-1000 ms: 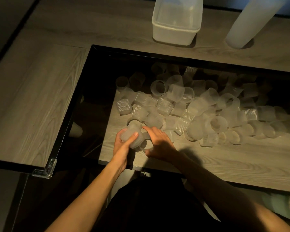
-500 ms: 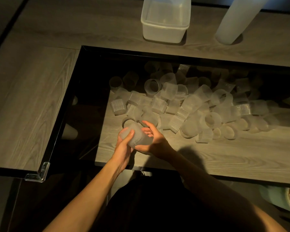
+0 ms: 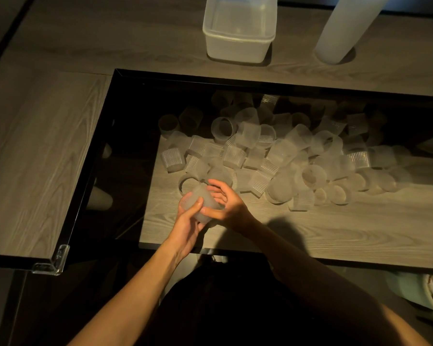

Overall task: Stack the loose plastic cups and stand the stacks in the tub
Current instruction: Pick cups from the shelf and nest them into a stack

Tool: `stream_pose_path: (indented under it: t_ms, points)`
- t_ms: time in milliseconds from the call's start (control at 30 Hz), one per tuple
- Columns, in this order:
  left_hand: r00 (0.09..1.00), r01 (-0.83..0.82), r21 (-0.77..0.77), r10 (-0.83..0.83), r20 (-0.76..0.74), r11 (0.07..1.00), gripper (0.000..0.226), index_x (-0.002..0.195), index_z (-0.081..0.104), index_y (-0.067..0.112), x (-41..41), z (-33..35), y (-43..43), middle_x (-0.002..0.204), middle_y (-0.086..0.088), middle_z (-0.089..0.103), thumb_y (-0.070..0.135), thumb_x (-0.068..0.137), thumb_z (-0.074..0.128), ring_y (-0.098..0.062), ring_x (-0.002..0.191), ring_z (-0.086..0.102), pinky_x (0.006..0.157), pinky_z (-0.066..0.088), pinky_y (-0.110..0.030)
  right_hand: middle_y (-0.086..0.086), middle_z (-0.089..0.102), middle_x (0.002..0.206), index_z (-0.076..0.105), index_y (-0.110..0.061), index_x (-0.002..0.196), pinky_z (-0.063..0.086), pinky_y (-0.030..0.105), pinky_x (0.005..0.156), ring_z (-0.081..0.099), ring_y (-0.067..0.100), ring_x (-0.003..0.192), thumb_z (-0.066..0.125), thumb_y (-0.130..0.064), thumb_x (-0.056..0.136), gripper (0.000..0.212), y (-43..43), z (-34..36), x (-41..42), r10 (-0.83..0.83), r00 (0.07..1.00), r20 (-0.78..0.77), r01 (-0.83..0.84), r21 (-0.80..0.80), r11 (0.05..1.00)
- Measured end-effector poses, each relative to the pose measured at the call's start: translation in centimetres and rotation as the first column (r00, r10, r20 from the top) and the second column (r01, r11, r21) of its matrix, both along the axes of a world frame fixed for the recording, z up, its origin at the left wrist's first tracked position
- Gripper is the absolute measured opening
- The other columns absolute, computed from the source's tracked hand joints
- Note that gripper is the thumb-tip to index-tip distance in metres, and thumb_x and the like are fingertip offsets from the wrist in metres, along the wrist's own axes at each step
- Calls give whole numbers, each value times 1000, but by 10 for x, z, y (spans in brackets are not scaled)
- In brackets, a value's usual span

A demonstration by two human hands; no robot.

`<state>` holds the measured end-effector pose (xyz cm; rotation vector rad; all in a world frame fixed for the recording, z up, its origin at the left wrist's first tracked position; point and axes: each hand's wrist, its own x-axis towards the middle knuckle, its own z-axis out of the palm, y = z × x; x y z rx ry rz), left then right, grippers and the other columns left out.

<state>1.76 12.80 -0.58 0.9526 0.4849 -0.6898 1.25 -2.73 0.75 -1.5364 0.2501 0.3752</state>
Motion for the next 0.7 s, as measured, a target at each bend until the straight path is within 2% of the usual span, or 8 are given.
stream_pose_path:
  t_ms: [100, 167, 300, 400, 467, 533, 600, 700]
  points:
    - [999, 32, 120, -37, 39, 992, 72, 143, 46, 20, 1, 2, 3, 136, -13, 62, 25, 81, 82, -26, 123, 63, 92, 57, -37, 13, 50, 141, 44, -12, 141, 50, 29, 102, 56, 21, 125, 75, -3, 84, 66, -8, 3, 4, -37, 996, -75, 40, 42, 998]
    - [990, 63, 306, -98, 99, 950, 73, 136, 50, 27, 1, 3, 6, 131, -5, 61, 33, 72, 83, -22, 120, 61, 93, 56, -35, 4, 55, 135, 50, -21, 136, 51, 39, 102, 58, 15, 118, 69, -18, 90, 50, -19, 0, 3, -102, 993, -58, 90, -172, 981]
    - [981, 101, 475, -167, 98, 874, 80, 134, 48, 28, 1, -1, 13, 125, 1, 58, 45, 63, 82, -17, 116, 57, 80, 50, -24, 1, 54, 127, 50, -22, 134, 48, 39, 97, 52, 15, 113, 62, -41, 91, 48, -37, -22, -11, -141, 990, 2, 104, -689, 718]
    - [969, 161, 499, -233, 84, 852, 82, 135, 51, 22, -2, -6, 14, 123, 1, 60, 42, 62, 83, -17, 114, 58, 81, 52, -25, 9, 54, 125, 48, -14, 137, 49, 42, 92, 53, 25, 112, 65, -54, 86, 66, -38, -43, -23, 4, 999, 33, 26, -862, 507]
    - [959, 197, 523, -274, 74, 829, 76, 131, 52, 23, -4, -9, 12, 121, 1, 62, 37, 64, 87, -16, 113, 60, 82, 54, -28, 14, 54, 125, 47, -14, 139, 52, 42, 89, 55, 28, 111, 65, -57, 86, 71, -37, -53, -24, 75, 997, 18, -16, -901, 433]
    - [945, 225, 553, -317, 76, 802, 69, 127, 52, 26, -5, -10, 10, 119, 3, 62, 33, 69, 89, -14, 111, 60, 82, 54, -28, 13, 52, 128, 43, -16, 140, 53, 40, 91, 55, 29, 113, 65, -54, 87, 69, -34, -55, -18, 80, 995, -58, -90, -873, 480]
    - [933, 241, 574, -350, 86, 783, 72, 127, 51, 26, -4, -9, 11, 120, 3, 62, 38, 67, 89, -14, 111, 60, 85, 55, -29, 9, 53, 129, 40, -20, 138, 52, 40, 93, 55, 27, 114, 69, -49, 86, 66, -32, -49, -7, -9, 984, -177, -136, -788, 600]
    - [933, 244, 543, -346, 93, 804, 77, 129, 53, 22, -2, -4, 13, 121, 1, 65, 44, 63, 86, -14, 112, 63, 91, 56, -31, 0, 56, 119, 37, -28, 137, 53, 35, 84, 58, 20, 103, 71, -38, 88, 61, -34, -31, 2, -199, 955, -220, 57, -522, 851]
